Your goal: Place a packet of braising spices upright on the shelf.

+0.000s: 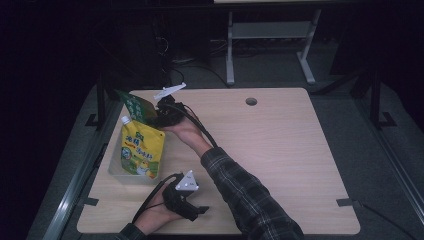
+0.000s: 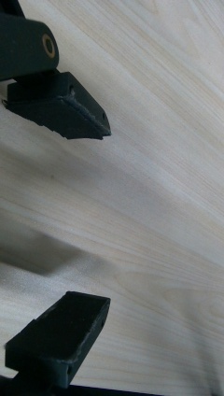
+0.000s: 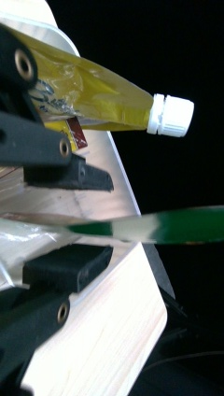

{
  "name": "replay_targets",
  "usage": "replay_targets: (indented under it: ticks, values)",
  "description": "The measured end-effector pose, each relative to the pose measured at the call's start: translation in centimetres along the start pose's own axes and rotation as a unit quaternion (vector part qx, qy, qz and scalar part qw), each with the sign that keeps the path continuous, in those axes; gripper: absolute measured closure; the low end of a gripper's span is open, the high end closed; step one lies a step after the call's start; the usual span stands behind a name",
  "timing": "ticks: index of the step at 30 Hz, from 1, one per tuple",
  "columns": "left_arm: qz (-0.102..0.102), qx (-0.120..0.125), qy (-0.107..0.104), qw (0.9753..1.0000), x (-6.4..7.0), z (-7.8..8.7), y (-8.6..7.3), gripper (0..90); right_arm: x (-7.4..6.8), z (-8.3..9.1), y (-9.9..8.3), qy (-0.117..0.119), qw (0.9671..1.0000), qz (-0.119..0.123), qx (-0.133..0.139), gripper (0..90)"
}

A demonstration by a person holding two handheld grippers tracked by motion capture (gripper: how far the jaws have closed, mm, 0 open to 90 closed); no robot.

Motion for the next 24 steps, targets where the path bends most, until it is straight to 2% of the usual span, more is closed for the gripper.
replay_targets:
  ticks: [4,8,10,14,16,24]
  values:
    - [0.001,0.0,-0.001,1.0,0.1,0.0,0.0,14.5,0.5,0.3,-0.2,-0.016,0.9999,-0.001,-0.004,47.6]
    - [0.008,0.002,-0.003,1.0,0.1,-0.2,-0.1,14.5,0.6,1.0,-0.6,-0.012,0.9999,-0.003,-0.009,40.3]
    - [0.0,-0.008,-0.001,1.0,-0.1,0.0,-0.2,14.5,0.6,1.6,-0.9,-0.014,0.9998,0.002,-0.011,39.5]
    - [0.006,0.003,0.003,1.0,-0.1,0.0,-0.1,14.5,1.1,3.2,-1.3,-0.012,0.9999,0.003,-0.003,38.4]
    - [-0.001,-0.009,0.006,0.9999,-0.4,0.2,-0.3,14.5,1.3,4.0,-1.7,-0.012,0.9999,0.004,-0.003,38.4]
    - [0.001,-0.005,0.005,1.0,-0.5,0.4,-0.2,14.5,3.1,6.6,-3.9,-0.026,0.9996,0.004,-0.003,35.7]
Point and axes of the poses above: each handheld gripper's, and its own axes: z roughly backward along the jaws, y roughly out of its top, x roughly to its right, the point moved 10 cm from there along -z, roughly forward along the jaws, and after that the axes turned 13 degrees about -y, right-handed, at the moved point
